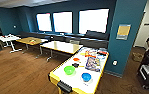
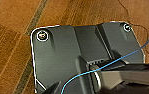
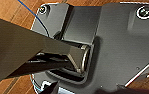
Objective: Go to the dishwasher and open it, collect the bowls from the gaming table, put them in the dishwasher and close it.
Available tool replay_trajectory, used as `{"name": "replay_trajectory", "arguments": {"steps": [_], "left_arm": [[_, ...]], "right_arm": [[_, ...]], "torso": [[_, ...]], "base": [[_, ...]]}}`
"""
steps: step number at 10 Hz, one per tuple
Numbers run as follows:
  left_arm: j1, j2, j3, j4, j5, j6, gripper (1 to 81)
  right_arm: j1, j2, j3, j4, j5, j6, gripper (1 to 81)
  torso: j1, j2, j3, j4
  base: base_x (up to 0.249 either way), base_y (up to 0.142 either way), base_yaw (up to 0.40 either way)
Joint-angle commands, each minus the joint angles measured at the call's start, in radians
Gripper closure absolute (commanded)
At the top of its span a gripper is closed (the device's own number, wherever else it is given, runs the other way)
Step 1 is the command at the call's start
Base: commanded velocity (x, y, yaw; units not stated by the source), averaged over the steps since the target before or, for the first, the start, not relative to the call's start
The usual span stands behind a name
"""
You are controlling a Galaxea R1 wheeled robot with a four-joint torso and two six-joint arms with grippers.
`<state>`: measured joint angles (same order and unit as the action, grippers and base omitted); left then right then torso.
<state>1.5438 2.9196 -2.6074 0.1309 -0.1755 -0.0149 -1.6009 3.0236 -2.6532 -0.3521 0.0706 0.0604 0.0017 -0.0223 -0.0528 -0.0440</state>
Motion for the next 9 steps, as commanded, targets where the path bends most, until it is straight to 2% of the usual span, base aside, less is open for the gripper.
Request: {"name": "replay_trajectory", "arguments": {"steps": [1, 9], "left_arm": [[-0.043, -0.006, 0.003, 0.001, 0.045, 0.003, 1.0], [-0.043, -0.005, 0.003, 0.000, 0.045, 0.003, 1.0]], "right_arm": [[0.037, -0.003, 0.006, -0.013, -0.046, -0.002, 1.0], [0.035, -0.004, 0.006, -0.011, -0.045, -0.002, 1.0]], "torso": [[0.000, 0.000, 0.000, 0.000], [0.000, 0.000, 0.000, 0.000]], "base": [[0.111, 0.127, 0.000], [0.110, 0.123, 0.000]]}}
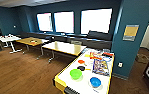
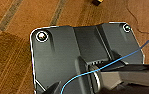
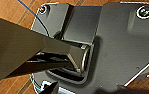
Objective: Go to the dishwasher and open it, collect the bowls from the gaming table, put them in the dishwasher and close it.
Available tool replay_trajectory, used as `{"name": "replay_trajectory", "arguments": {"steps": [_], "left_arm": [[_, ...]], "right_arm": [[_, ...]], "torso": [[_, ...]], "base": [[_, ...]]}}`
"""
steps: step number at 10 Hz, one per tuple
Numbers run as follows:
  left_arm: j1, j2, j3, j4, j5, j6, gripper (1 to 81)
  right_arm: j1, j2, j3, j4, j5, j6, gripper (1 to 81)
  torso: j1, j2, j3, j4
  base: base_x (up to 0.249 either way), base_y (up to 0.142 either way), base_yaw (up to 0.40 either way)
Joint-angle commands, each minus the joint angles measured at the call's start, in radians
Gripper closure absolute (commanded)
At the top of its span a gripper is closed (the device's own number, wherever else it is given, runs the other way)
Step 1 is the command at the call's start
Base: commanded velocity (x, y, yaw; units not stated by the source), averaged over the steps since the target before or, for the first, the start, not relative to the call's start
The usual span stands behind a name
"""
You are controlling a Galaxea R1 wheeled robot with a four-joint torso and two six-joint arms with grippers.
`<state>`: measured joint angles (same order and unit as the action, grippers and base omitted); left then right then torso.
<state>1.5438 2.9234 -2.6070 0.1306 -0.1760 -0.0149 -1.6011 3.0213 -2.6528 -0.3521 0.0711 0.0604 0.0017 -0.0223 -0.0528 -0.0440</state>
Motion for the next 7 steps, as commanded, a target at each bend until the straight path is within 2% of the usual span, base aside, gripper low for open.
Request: {"name": "replay_trajectory", "arguments": {"steps": [1, 7], "left_arm": [[-0.043, -0.009, 0.002, 0.000, 0.046, 0.003, 1.0], [-0.041, -0.009, 0.002, 0.000, 0.046, 0.003, 1.0]], "right_arm": [[0.034, -0.002, 0.005, -0.011, -0.045, -0.002, 1.0], [0.034, 0.000, 0.005, -0.013, -0.047, -0.002, 1.0]], "torso": [[0.000, 0.000, 0.000, 0.000], [0.000, 0.000, 0.000, 0.000]], "base": [[0.108, 0.118, 0.000], [0.108, 0.117, 0.000]]}}
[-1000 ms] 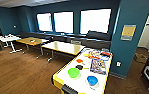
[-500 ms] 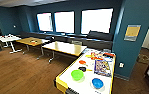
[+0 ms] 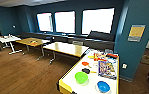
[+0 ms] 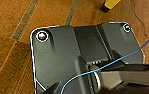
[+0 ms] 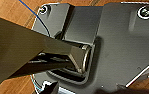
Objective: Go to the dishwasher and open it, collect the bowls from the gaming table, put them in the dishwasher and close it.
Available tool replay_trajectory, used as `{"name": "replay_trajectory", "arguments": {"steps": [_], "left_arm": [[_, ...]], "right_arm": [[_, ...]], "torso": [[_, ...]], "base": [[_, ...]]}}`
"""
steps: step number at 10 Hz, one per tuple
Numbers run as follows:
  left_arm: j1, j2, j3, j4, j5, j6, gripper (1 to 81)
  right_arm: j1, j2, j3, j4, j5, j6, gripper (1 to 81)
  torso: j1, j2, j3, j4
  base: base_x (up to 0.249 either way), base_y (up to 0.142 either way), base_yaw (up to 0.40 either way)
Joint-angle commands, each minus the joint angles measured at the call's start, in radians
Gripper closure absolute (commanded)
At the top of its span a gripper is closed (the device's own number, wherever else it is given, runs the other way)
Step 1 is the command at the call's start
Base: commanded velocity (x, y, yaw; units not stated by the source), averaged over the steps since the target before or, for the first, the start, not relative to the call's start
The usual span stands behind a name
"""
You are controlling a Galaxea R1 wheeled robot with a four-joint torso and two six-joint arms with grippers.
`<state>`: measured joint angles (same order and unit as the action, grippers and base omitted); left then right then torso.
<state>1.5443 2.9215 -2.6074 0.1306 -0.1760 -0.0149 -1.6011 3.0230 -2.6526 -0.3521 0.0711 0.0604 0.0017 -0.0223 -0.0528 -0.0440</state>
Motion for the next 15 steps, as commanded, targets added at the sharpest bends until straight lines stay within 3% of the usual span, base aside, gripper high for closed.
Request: {"name": "replay_trajectory", "arguments": {"steps": [1, 15], "left_arm": [[-0.043, -0.007, 0.003, 0.001, 0.046, 0.003, 1.0], [-0.043, -0.007, 0.003, 0.003, 0.047, 0.004, 1.0]], "right_arm": [[0.034, -0.004, 0.005, -0.013, -0.047, -0.002, 1.0], [0.032, -0.002, 0.005, -0.013, -0.045, -0.002, 1.0]], "torso": [[0.000, 0.000, 0.000, 0.000], [0.000, 0.000, 0.000, 0.000]], "base": [[0.107, 0.114, 0.000], [0.102, 0.108, 0.000]]}}
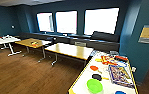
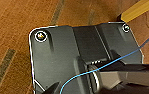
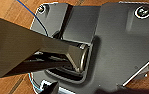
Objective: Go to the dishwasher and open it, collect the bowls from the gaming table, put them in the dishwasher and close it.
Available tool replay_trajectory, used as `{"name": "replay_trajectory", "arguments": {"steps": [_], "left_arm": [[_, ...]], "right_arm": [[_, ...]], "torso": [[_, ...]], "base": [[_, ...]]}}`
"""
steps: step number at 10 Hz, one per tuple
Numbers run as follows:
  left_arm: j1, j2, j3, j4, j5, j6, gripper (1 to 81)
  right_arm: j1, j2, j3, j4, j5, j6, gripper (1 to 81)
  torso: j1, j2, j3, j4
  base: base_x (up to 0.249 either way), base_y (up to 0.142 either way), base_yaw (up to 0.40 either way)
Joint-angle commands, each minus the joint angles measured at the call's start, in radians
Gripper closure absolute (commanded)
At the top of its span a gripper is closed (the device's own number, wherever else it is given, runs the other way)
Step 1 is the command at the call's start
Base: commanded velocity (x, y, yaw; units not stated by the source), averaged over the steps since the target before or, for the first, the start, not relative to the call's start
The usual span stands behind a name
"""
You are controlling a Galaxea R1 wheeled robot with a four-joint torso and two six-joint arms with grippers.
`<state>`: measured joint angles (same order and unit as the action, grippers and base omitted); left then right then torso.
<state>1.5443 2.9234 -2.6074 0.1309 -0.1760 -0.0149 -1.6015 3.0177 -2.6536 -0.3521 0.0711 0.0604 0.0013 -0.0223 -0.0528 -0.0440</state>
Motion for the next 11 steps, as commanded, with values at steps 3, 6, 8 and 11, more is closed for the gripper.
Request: {"name": "replay_trajectory", "arguments": {"steps": [3, 6, 8, 11], "left_arm": [[-0.043, -0.007, 0.003, 0.001, 0.046, 0.003, 1.0], [-0.043, -0.009, 0.003, -0.002, 0.049, 0.001, 1.0], [-0.043, -0.007, 0.003, -0.002, 0.052, 0.001, 1.0], [-0.043, -0.007, 0.003, 0.003, 0.052, 0.001, 1.0]], "right_arm": [[0.033, 0.003, 0.006, -0.013, -0.047, -0.002, 1.0], [0.033, 0.003, 0.006, -0.013, -0.045, -0.002, 1.0], [0.033, 0.003, 0.006, -0.013, -0.045, -0.002, 1.0], [0.033, 0.005, 0.006, -0.013, -0.045, -0.002, 1.0]], "torso": [[0.000, 0.000, 0.000, 0.000], [0.001, 0.001, 0.000, 0.000], [0.000, 0.001, 0.000, 0.000], [0.000, 0.001, 0.000, 0.000]], "base": [[0.083, 0.052, 0.000], [0.000, 0.000, 0.000], [0.000, 0.000, 0.000], [0.000, 0.000, 0.000]]}}
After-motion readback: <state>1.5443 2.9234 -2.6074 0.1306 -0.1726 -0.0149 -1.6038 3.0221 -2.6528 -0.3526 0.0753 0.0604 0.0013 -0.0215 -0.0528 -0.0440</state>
